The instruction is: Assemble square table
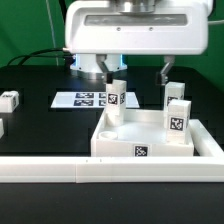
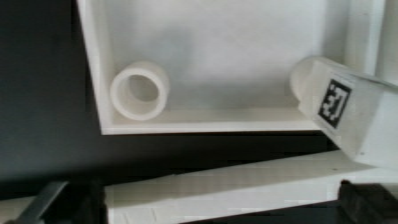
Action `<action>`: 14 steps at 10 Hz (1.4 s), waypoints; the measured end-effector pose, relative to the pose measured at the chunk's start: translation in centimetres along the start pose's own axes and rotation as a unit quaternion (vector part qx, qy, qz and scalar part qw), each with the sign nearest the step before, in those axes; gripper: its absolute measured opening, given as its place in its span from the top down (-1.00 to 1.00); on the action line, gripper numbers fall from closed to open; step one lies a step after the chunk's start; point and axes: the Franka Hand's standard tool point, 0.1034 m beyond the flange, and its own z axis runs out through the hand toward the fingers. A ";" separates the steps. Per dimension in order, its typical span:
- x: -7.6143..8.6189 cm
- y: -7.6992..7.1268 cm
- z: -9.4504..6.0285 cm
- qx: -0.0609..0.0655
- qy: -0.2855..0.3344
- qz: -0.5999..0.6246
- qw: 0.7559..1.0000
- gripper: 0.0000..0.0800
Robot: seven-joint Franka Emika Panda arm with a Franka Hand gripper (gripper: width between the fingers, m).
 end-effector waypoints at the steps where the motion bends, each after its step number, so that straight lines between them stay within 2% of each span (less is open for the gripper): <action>1: 0.1 0.5 0.1 -0.001 0.008 0.005 1.000 -0.62; 5: 0.2 0.9 0.1 -0.002 0.008 0.004 1.000 -0.62; 7: 0.2 2.5 0.6 -0.007 0.015 -0.013 1.000 -0.62; 9: -0.9 6.6 1.6 -0.018 0.012 -0.026 0.999 -0.62; 12: -1.4 12.1 1.9 -0.028 0.005 -0.055 0.998 -0.62; 13: -1.4 13.5 1.9 -0.029 0.004 -0.056 0.998 -0.62; 14: -1.4 13.9 1.9 -0.029 0.004 -0.053 0.998 -0.62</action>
Offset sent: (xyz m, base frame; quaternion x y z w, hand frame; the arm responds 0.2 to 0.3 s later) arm 0.0000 0.0000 0.0000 0.0000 0.0000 0.0000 1.0000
